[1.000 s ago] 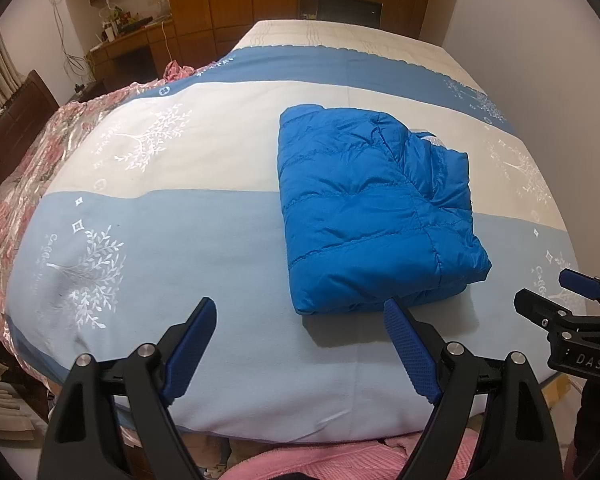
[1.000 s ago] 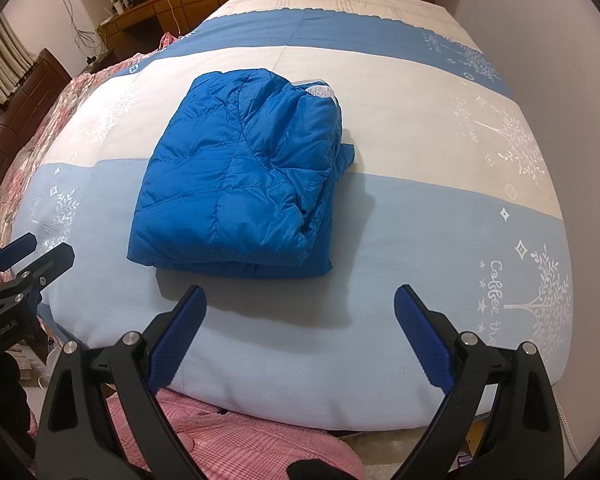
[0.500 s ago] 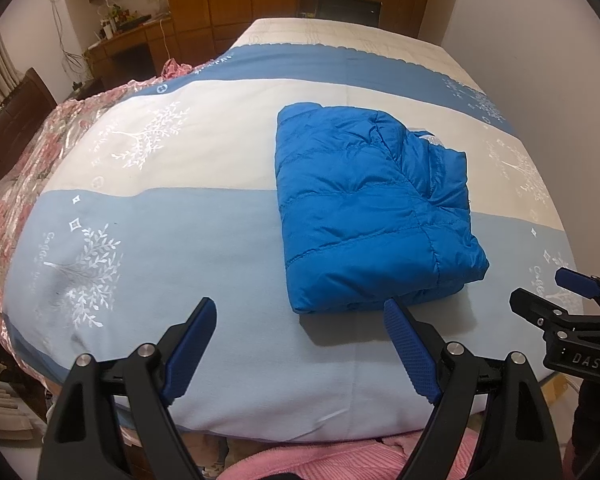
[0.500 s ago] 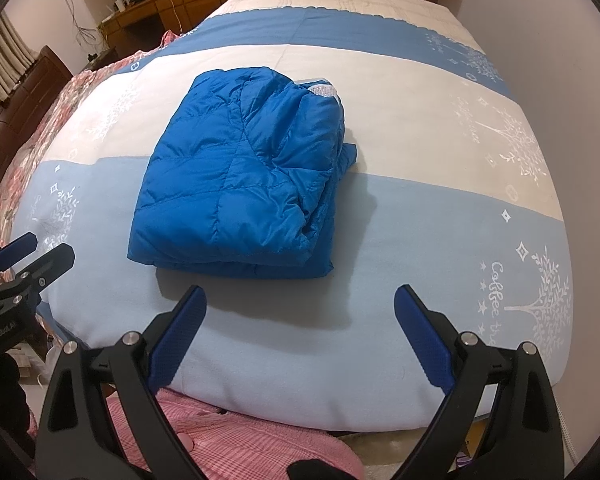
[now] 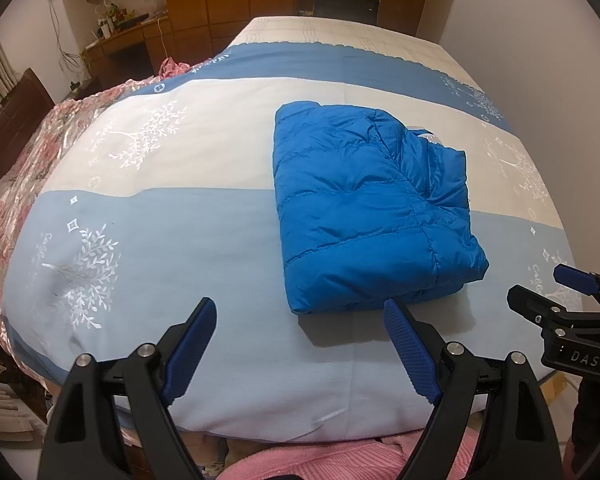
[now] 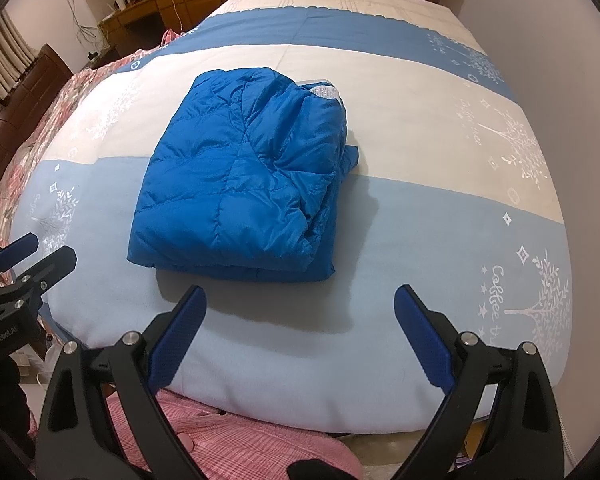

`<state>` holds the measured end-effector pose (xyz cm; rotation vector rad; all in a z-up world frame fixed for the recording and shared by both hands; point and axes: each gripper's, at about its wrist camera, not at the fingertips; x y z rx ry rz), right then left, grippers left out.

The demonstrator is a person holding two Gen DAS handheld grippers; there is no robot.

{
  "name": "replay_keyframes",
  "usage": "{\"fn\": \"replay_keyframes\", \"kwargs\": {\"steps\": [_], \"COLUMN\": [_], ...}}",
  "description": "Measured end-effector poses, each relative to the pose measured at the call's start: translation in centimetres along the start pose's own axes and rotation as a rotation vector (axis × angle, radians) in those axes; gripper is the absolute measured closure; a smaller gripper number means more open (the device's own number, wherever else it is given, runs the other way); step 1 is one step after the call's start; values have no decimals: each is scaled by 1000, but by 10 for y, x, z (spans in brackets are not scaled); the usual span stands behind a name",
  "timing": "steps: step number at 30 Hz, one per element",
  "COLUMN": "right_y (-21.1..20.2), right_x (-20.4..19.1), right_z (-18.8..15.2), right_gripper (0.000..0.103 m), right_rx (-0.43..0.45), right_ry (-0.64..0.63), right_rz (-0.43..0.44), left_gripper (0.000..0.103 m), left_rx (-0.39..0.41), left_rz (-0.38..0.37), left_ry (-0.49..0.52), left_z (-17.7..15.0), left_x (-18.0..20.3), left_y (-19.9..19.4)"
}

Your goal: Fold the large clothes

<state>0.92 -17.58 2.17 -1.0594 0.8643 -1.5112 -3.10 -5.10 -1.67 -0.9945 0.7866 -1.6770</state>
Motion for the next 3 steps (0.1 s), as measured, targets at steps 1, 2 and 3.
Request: {"fn": "replay_keyframes", "kwargs": {"steps": [1,2,3], "right_y": [0,0,1], "right_x": [0,0,1], "right_z": [0,0,1], "right_gripper": [9,9,9], "right_rx": [-1,-2,-3], "right_ry": [0,0,-1], "right_rz": [1,2,2], "left_gripper": [17,17,17], "left_rx": [0,0,-1], "left_rz": [0,-1,-2], "left_ry": [0,0,0], "left_z": [0,0,1], "left_x": [0,0,0], "left_y": [0,0,0]}}
Point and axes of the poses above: each gripper's, at about its wrist camera, not at the fingertips, and y roughly the way its jaws point, x to its right, z to its top, and after that the axes turned 13 degrees about -z, right-handed
